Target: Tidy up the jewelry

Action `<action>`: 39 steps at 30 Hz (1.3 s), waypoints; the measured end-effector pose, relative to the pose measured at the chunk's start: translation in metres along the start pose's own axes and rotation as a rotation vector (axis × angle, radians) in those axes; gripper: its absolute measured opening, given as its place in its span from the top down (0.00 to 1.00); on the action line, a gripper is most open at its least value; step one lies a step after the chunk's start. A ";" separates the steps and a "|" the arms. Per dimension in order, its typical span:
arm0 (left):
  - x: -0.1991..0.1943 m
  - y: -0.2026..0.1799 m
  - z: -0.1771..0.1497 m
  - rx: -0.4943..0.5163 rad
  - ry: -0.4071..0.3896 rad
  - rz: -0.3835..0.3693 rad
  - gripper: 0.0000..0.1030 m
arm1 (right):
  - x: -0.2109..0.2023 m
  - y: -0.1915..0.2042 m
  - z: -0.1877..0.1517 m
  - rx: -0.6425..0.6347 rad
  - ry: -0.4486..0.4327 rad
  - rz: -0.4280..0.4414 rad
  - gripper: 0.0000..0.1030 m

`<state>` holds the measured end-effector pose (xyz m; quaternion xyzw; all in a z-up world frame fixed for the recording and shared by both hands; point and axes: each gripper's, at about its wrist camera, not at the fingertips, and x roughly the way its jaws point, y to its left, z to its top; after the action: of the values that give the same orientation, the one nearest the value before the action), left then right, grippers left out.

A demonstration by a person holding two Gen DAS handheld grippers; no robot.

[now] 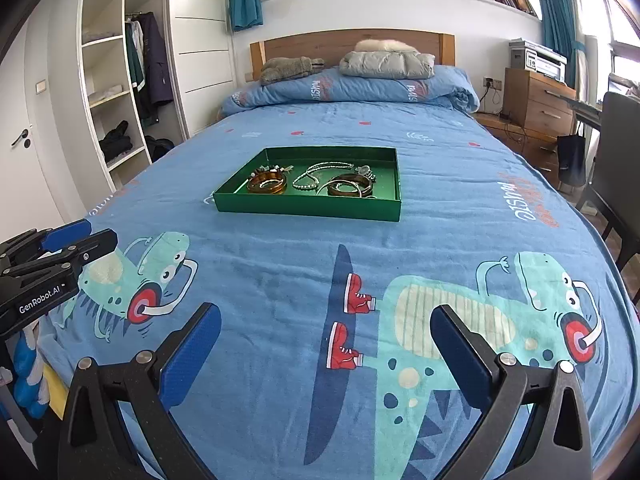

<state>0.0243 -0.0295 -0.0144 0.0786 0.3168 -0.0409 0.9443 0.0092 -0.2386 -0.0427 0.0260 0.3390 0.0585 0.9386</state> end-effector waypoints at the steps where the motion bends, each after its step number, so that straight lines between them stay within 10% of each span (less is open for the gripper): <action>1: 0.001 0.000 0.000 -0.002 0.000 0.001 0.54 | 0.001 -0.001 0.000 0.004 0.001 0.000 0.00; 33: 0.008 0.011 -0.004 -0.057 0.005 -0.013 0.49 | 0.000 -0.018 0.003 0.030 -0.015 -0.064 0.00; 39: -0.002 0.011 0.000 -0.059 -0.041 -0.022 0.35 | -0.006 -0.020 0.005 0.031 -0.036 -0.078 0.00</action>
<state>0.0237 -0.0190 -0.0116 0.0463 0.2994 -0.0432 0.9520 0.0103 -0.2590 -0.0369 0.0283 0.3235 0.0162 0.9457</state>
